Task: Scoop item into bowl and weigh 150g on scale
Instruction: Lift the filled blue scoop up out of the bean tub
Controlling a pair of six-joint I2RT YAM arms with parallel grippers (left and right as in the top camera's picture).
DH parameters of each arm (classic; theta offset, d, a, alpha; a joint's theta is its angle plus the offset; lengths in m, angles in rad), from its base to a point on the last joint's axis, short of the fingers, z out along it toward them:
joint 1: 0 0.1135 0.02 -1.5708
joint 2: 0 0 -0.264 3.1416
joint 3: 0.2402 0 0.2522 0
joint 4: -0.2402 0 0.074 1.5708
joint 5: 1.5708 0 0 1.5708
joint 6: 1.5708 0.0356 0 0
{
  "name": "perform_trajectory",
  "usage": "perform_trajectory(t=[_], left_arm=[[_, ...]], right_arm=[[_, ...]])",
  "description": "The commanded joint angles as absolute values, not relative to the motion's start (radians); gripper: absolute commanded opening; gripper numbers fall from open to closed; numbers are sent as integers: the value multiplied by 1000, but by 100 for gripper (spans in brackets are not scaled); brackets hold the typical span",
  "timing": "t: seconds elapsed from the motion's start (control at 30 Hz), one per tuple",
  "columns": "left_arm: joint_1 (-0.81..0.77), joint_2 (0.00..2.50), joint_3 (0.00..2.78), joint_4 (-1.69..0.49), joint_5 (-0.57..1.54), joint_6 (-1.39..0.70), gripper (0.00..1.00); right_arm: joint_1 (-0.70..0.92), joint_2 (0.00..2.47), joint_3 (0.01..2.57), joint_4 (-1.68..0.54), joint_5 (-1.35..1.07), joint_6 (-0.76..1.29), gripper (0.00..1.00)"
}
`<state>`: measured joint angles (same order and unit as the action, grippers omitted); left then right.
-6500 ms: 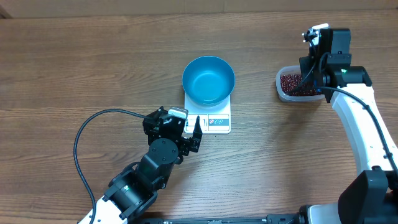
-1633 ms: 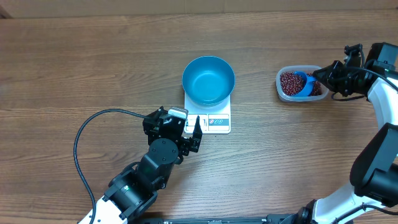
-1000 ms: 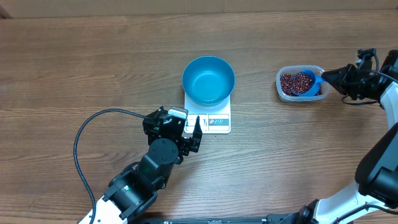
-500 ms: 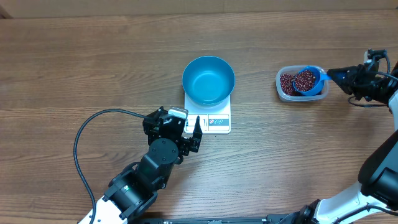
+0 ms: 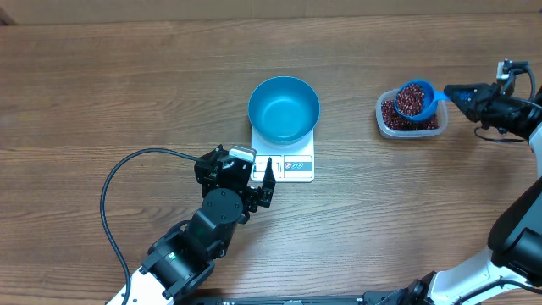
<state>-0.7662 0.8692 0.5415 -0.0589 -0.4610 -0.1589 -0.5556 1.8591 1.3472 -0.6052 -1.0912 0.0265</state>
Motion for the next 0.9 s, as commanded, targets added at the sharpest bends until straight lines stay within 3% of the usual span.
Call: perform_trajectory(t=[0.0,0.4,0.87], left_arm=[[-773,870,535,-57,-479,-180,100],[-773,870,535,-57,-479,-180,99],[-773,870,535,-57,-479,-180,100]], right_arm=[[-559,1863,1343,-574,-1263,25,4],[-559,1863,1343,-478,-1382,145,4],[-487,1863,1343,-288,-1320,491,4]])
